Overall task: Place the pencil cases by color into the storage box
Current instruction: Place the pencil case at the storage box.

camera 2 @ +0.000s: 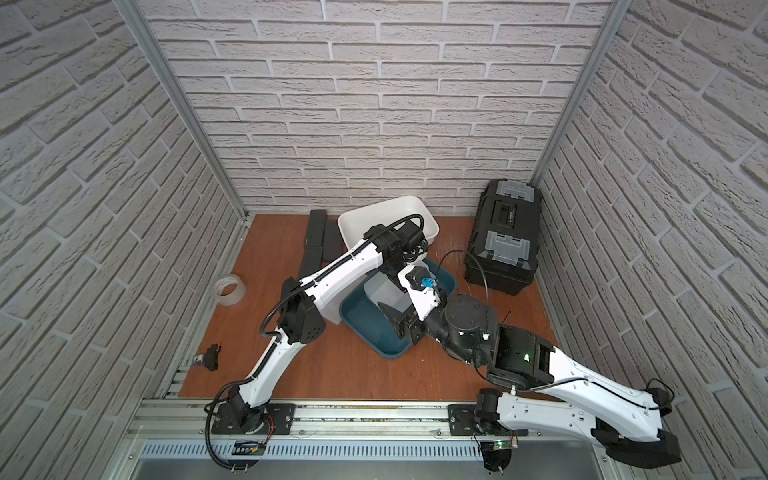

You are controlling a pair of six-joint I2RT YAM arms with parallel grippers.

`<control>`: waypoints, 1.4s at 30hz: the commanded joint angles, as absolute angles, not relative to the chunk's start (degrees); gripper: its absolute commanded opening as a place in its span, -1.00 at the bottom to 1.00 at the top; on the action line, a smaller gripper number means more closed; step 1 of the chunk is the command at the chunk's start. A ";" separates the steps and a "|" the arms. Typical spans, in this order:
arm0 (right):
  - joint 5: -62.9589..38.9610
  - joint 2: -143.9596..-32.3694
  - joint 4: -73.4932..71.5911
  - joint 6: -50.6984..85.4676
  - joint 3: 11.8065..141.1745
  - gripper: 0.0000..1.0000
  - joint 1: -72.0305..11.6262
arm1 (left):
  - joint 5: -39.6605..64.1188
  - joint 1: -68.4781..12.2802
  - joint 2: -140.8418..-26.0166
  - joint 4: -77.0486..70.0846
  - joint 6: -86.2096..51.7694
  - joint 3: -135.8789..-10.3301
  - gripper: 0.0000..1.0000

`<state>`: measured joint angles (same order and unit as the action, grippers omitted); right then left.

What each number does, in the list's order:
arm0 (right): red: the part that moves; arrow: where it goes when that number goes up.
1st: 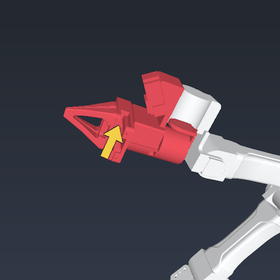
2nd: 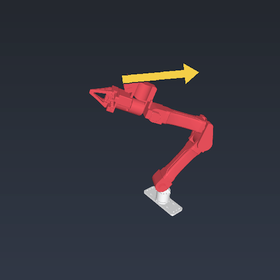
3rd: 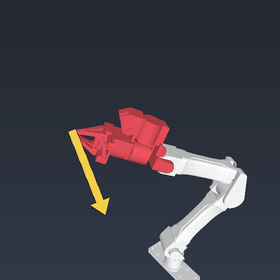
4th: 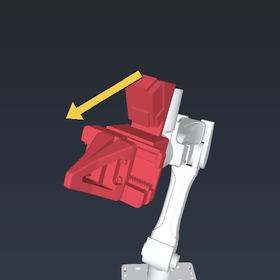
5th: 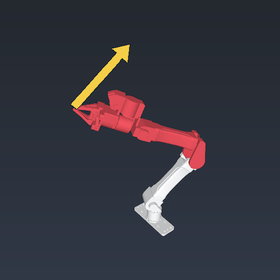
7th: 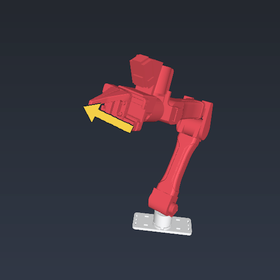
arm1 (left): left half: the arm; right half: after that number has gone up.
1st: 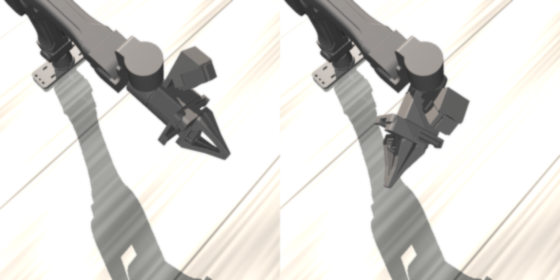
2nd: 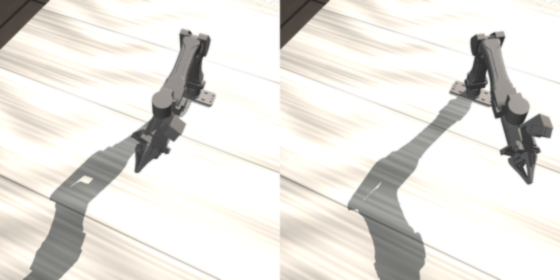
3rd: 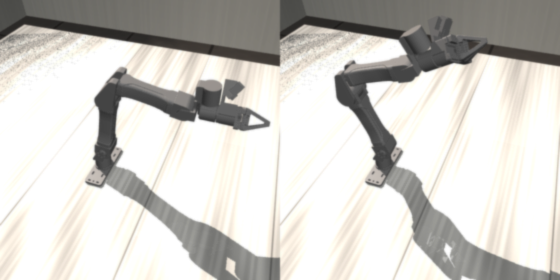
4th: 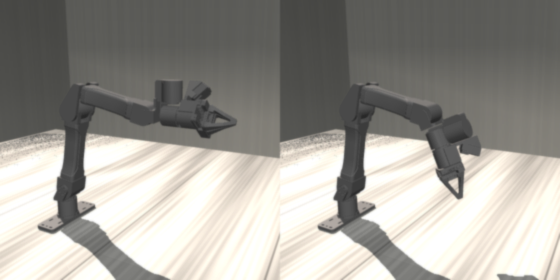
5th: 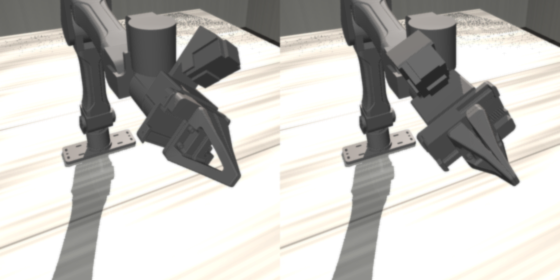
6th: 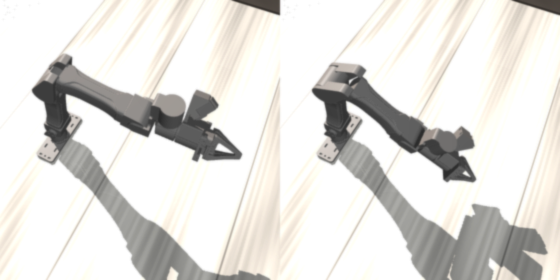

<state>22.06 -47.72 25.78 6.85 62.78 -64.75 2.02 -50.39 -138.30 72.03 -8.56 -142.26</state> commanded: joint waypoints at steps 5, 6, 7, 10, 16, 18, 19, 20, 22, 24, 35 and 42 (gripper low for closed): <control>21.80 -49.13 24.49 5.72 62.43 0.50 -65.96 | 2.94 -51.35 -141.56 70.62 -8.31 -142.65 0.23; 21.76 -49.05 24.35 5.72 62.33 0.50 -66.03 | 2.38 -51.33 -141.99 70.42 -8.33 -142.84 0.23; 21.65 -49.04 24.18 5.85 62.23 0.50 -66.18 | 2.20 -51.21 -142.62 70.44 -8.10 -143.16 0.23; 21.78 -49.30 23.97 5.98 62.05 0.50 -66.53 | 1.92 -50.53 -143.90 69.93 -8.39 -143.66 0.23; 22.02 -50.22 23.38 6.07 61.86 0.50 -67.24 | 0.59 -49.14 -145.27 67.16 -9.39 -144.15 0.27; 22.02 -50.77 23.21 5.98 61.95 0.50 -67.32 | 0.90 -48.83 -145.52 66.21 -9.74 -144.96 0.32; 22.01 -51.02 23.07 5.94 61.88 0.50 -67.32 | 0.92 -48.65 -145.75 65.71 -9.99 -145.60 0.34; 22.00 -51.27 23.03 5.98 61.88 0.50 -67.41 | 1.18 -48.58 -146.02 65.41 -10.14 -146.22 0.37; 22.13 -51.63 22.85 5.74 61.88 0.50 -67.50 | 2.14 -48.32 -146.72 64.61 -10.28 -147.96 0.46; 22.40 -51.85 22.77 5.63 61.87 0.50 -67.50 | 3.17 -48.10 -147.05 63.55 -9.97 -149.04 0.57; 23.69 -50.59 22.34 5.63 61.11 0.51 -67.59 | 4.32 -44.95 -142.02 60.17 -7.71 -147.77 0.96; 24.44 -52.09 21.13 5.48 60.49 0.51 -67.59 | 7.05 -36.67 -128.11 54.29 -10.41 -140.34 0.96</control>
<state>23.31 -51.48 24.51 6.55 61.43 -67.05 5.93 -40.77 -136.99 58.48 -9.08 -141.38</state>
